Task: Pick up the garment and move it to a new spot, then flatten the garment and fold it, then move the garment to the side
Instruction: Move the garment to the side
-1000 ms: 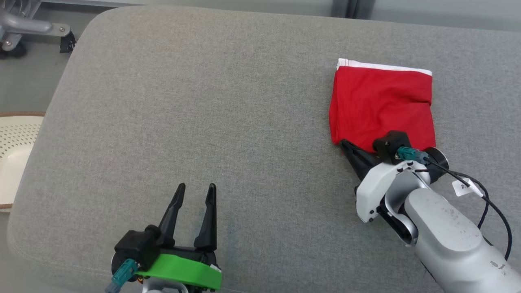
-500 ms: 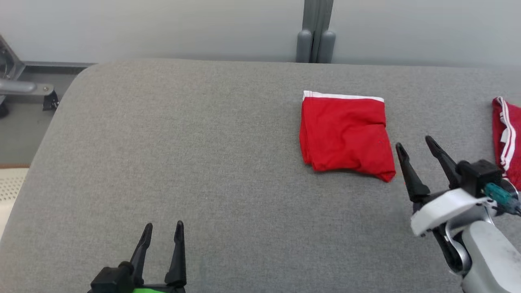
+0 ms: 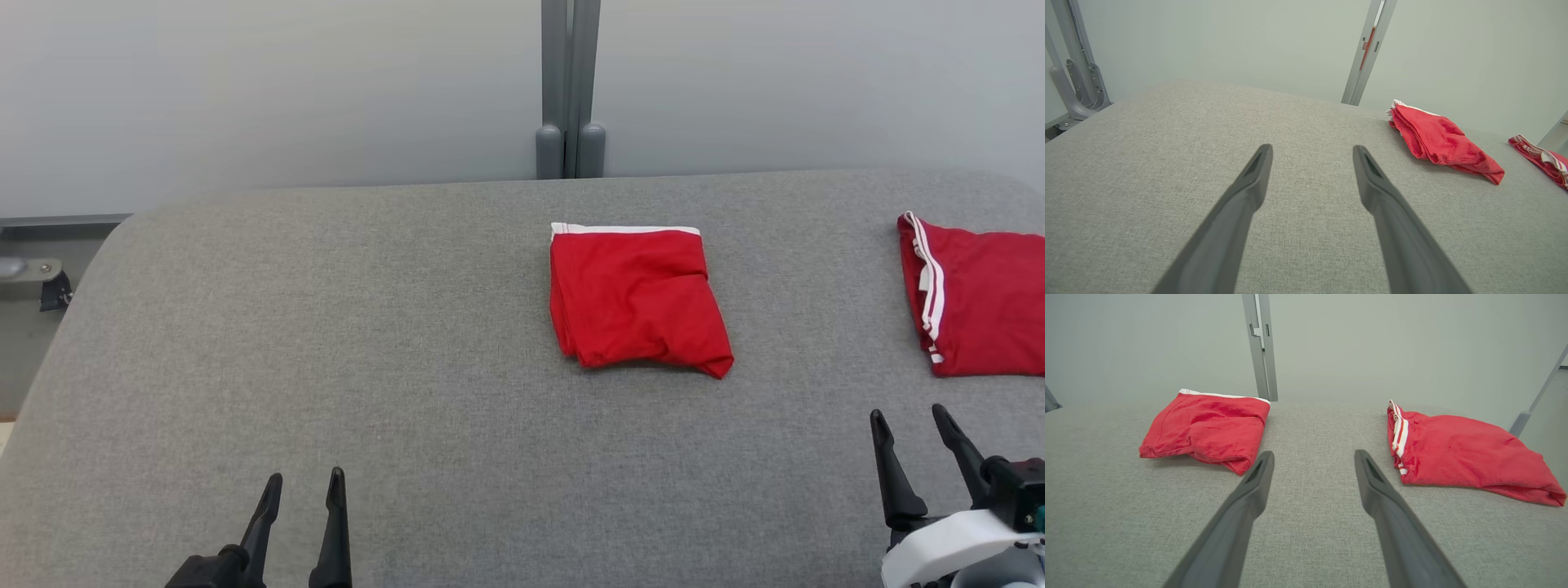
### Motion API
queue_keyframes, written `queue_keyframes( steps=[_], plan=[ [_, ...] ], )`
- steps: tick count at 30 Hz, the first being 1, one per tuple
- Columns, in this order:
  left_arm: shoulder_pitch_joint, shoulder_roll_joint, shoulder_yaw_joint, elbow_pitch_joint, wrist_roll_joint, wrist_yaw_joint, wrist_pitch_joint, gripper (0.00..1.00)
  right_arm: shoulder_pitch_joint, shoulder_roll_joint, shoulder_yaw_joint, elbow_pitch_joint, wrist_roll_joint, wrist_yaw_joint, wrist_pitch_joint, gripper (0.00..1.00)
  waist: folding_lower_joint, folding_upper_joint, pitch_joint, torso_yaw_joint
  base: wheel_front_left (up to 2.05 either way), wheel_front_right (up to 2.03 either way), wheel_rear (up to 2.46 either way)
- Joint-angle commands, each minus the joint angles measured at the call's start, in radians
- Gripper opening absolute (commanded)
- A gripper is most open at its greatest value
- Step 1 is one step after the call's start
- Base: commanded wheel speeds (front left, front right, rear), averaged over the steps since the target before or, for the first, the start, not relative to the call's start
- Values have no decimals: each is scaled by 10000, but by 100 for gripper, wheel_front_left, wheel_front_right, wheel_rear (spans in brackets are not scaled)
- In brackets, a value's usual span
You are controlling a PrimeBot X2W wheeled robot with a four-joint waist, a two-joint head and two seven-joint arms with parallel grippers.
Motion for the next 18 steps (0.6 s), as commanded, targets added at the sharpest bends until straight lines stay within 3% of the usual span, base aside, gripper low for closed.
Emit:
queue_keyframes(
  steps=[1,10,14,16,18],
  plan=[
    [-68,25,26,88,83,-36,-25,100,155,133,-127,-35,-88,-15,-34,100,0,0,-14,-102,0,0,0],
    [-200,26,128,229,28,-98,-25,100,259,414,-245,169,-332,-15,-36,100,0,0,109,-195,0,0,0],
    [-333,26,97,225,-105,-104,-24,100,-436,390,-238,734,224,-15,-18,100,0,0,298,-109,0,0,0],
    [-428,25,13,174,-139,-110,-25,100,-1054,330,-95,924,793,-14,505,100,0,0,560,-39,0,0,0],
    [-677,26,-119,104,-173,-115,-24,100,-1846,242,301,955,1891,-12,1752,100,0,0,1030,71,0,0,0]
  ],
)
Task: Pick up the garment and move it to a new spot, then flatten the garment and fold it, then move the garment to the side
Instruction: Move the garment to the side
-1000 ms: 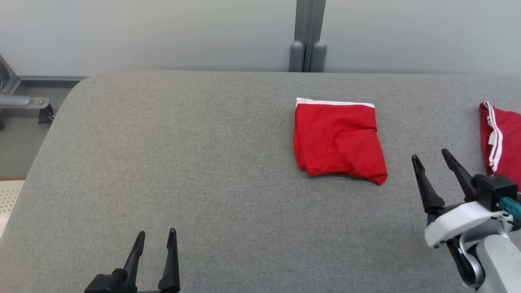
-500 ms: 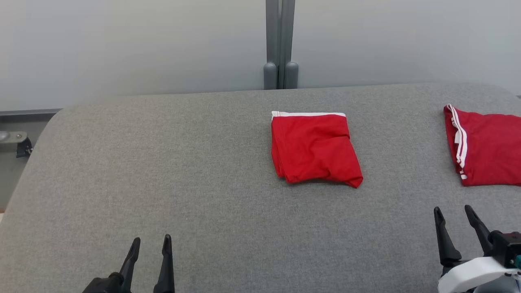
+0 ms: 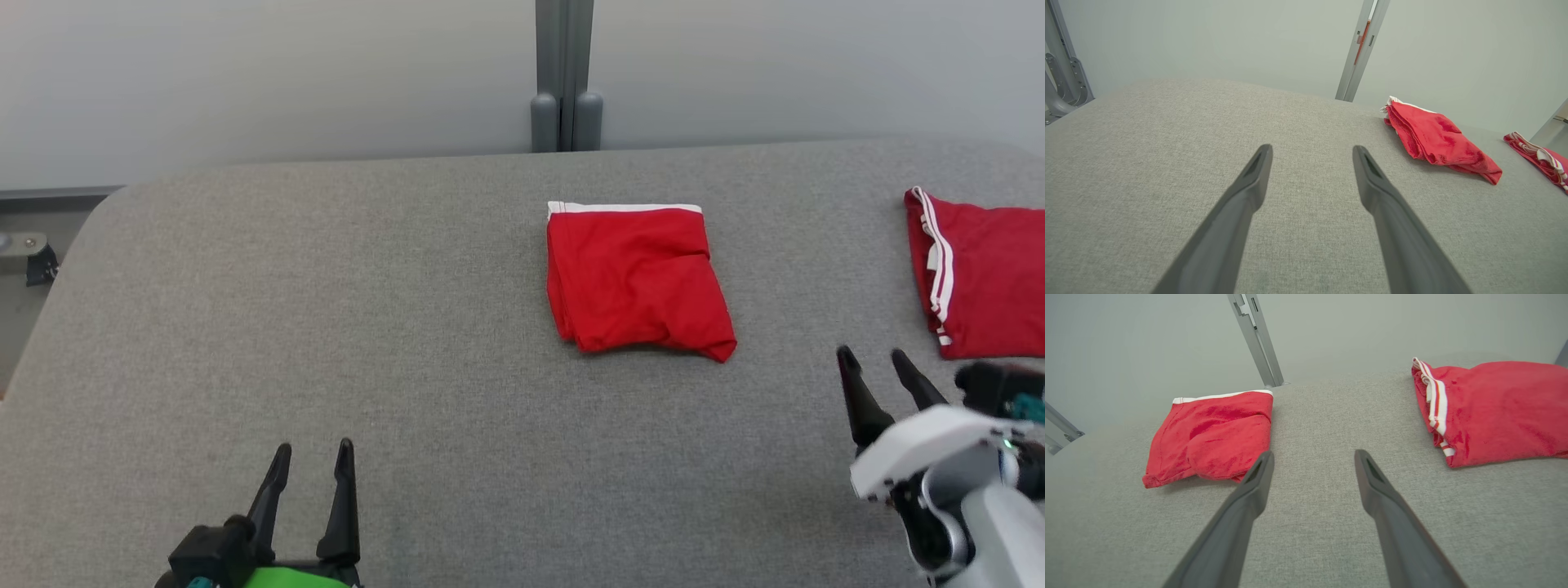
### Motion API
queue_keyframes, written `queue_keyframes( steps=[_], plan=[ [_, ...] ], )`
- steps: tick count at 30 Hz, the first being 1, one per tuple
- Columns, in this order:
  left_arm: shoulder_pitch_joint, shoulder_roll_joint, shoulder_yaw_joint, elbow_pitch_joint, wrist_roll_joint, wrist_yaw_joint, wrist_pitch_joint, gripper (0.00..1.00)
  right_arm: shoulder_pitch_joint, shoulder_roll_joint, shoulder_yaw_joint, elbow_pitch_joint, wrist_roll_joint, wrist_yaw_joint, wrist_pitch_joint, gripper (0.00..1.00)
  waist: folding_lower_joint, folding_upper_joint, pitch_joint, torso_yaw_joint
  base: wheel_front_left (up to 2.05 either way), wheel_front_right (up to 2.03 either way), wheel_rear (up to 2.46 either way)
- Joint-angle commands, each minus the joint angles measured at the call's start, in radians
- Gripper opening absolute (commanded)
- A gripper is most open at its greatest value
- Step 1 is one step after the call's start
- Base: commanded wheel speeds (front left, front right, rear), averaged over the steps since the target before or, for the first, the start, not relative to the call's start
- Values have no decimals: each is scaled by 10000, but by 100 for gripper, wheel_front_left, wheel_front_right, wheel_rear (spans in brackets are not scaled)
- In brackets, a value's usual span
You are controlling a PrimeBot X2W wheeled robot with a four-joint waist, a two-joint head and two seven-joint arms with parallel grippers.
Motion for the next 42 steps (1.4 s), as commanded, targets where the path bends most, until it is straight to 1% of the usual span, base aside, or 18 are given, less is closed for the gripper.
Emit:
queue_keyframes(
  steps=[1,3,4,7,11,14,17,23,24,25,26,30,34,38,42],
  plan=[
    [-410,25,-118,-61,-96,-27,-25,100,-668,-215,153,-133,698,-9,827,100,0,0,872,252,0,0,0],
    [-730,25,-353,-67,-149,-34,-24,100,-1573,-547,163,-208,1629,-13,2182,100,0,0,1432,452,0,0,0],
    [-898,25,-455,-70,-204,-37,-24,100,-1934,-643,202,-198,1897,-13,2762,100,0,0,1681,557,0,0,0],
    [-1462,25,-850,-94,-369,-38,-24,100,-3264,-1064,215,-85,2335,-7,4325,100,0,0,2540,987,0,0,0],
    [-2017,25,-1283,-95,-641,93,-24,100,-4458,-1191,281,357,2528,-7,5660,100,0,0,3344,1517,0,0,0],
    [-2247,23,-1498,-59,-789,188,-24,100,-4989,-1232,211,869,2270,-7,6038,100,0,0,3633,1873,0,0,0],
    [-2344,23,-1598,-106,-877,294,-24,100,-5304,-1070,176,1377,2063,-7,6222,100,0,0,3765,2099,0,0,0],
    [-2415,22,-1533,-72,-776,352,-25,100,-5289,-942,327,1892,2273,-9,6500,100,0,0,3753,2161,0,0,0],
    [-2410,23,-1492,-82,-745,352,-25,100,-5284,-937,369,1912,2265,-9,6455,69,0,0,3734,2115,0,0,0],
    [-2403,22,-1465,-103,-700,351,-25,100,-5300,-922,314,1941,2271,-13,6310,25,0,0,3710,2041,0,0,0],
    [-2394,20,-1443,-113,-678,339,-25,100,-5308,-875,291,1935,2364,-15,6245,0,0,0,3682,1965,0,0,0],
    [-2270,25,-1271,-149,-537,329,-24,100,-5336,-695,106,1667,2846,-12,5889,0,0,0,3564,1365,0,0,0],
    [-2119,25,-1096,-111,-226,250,-24,100,-5166,-873,232,1286,3025,-13,5720,0,0,0,3513,297,0,0,0],
    [-2227,28,-936,-54,43,152,-24,100,-5196,-1113,129,924,2989,-12,5482,0,0,0,3567,-813,0,0,0],
    [-2541,29,-858,32,347,36,-25,100,-5453,-1406,-3,506,2890,-9,5293,0,0,0,3726,-1592,0,0,0]
  ],
)
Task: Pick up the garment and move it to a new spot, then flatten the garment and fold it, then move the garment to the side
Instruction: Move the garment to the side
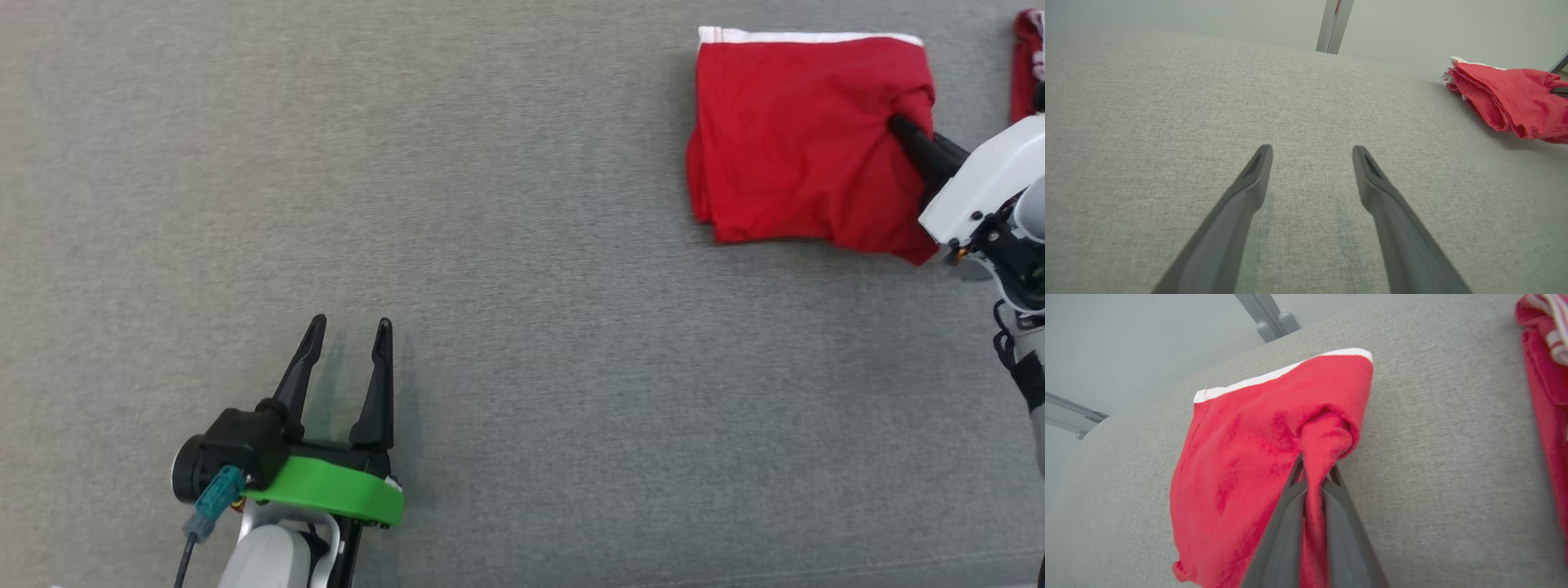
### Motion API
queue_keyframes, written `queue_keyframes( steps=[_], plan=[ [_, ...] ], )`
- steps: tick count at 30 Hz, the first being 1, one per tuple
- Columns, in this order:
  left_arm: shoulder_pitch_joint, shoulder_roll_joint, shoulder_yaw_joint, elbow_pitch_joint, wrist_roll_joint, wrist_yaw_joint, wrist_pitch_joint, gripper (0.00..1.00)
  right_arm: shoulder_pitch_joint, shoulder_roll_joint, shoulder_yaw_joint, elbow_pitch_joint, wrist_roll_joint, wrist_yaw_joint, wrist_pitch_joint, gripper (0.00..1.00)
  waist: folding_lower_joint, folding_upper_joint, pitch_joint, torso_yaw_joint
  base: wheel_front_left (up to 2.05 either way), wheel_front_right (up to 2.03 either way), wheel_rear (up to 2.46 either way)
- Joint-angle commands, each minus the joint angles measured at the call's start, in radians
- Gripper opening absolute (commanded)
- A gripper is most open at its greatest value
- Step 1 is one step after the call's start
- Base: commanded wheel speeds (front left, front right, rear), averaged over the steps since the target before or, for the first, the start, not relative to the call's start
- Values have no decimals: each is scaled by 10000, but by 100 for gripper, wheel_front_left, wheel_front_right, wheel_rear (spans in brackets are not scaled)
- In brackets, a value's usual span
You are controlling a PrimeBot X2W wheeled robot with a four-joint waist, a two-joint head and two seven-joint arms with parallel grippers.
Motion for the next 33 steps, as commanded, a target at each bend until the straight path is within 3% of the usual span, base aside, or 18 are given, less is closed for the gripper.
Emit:
queue_keyframes(
  steps=[1,7,19,20,21,22,28,33],
  plan=[
    [-256,33,22,26,136,-68,-26,100,-198,-205,-93,-150,-136,-5,-124,0,-1,0,8,-1518,0,0,0],
    [-362,36,-81,268,302,-141,-27,100,-773,-791,-273,-331,-771,-5,-528,0,-1,0,260,-1757,0,0,0],
    [-62,74,127,242,408,-169,-26,100,-1734,-2281,-1337,1380,-2075,-7,-217,0,-1,0,614,-982,0,0,0],
    [-64,80,125,239,395,-165,-27,100,-1772,-2441,-1404,1559,-2306,-8,-307,13,-1,0,629,-947,0,0,0],
    [-73,79,115,232,374,-166,-27,100,-1799,-2626,-1450,1796,-2661,-8,-473,76,-1,0,645,-905,0,0,0],
    [-76,79,117,226,361,-167,-27,100,-1794,-2714,-1492,2029,-2906,-8,-569,100,-1,0,650,-883,0,0,0],
    [9,67,171,254,295,-168,-27,100,-1615,-2976,-1313,2964,-4291,-12,-1283,100,-1,0,490,-892,0,0,0],
    [135,53,233,336,207,-169,-27,100,-1343,-2995,-943,2704,-4666,-12,-2123,100,-1,0,30,-967,0,0,0]
  ],
)
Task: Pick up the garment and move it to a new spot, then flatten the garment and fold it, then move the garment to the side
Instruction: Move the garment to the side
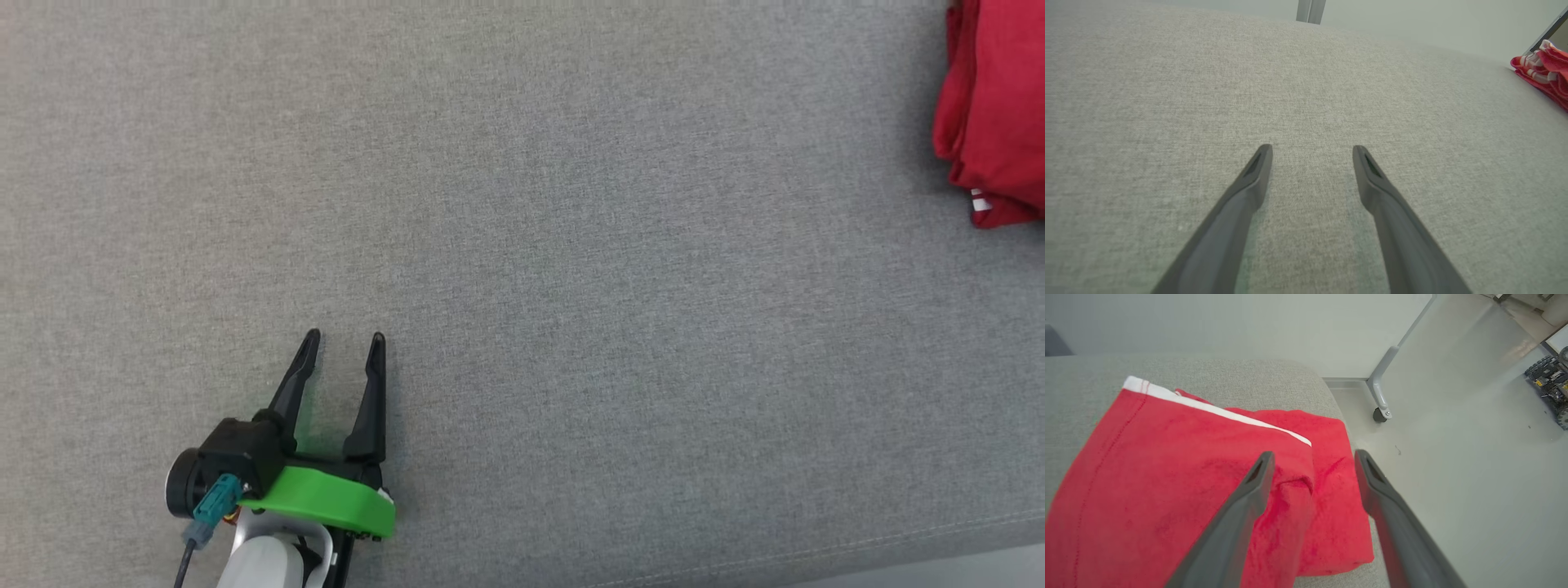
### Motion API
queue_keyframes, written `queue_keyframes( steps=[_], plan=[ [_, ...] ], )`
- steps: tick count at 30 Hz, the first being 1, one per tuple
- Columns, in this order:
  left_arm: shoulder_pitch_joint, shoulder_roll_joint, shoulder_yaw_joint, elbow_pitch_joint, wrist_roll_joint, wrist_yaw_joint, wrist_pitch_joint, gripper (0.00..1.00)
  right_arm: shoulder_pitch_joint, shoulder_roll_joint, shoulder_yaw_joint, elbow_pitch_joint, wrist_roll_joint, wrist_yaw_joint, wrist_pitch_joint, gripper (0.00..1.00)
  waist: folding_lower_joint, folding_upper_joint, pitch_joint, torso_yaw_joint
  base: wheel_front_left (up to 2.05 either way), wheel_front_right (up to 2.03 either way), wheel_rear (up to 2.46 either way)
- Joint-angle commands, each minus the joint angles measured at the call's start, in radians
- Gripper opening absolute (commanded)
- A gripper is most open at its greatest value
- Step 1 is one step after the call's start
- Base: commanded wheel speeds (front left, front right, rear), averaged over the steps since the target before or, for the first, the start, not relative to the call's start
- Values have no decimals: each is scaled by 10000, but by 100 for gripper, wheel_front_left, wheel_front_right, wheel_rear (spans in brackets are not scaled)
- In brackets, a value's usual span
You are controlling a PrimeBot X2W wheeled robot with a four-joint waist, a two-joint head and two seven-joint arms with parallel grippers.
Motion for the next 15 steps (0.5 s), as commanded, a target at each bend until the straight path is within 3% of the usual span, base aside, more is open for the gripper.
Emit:
queue_keyframes(
  steps=[1,7,15],
  plan=[
    [110,27,43,-2,-101,-35,-27,100,170,20,28,-217,-107,-15,-332,100,-1,0,-349,-63,0,0,0],
    [451,11,187,-207,-296,-34,-27,100,1220,457,-43,-1644,-41,-15,-1901,100,-1,0,-1332,124,0,0,0],
    [1306,9,542,-462,-577,150,-26,100,4545,1591,-132,-3907,46,-15,-3404,100,-1,0,-2773,845,0,0,0]
  ],
)
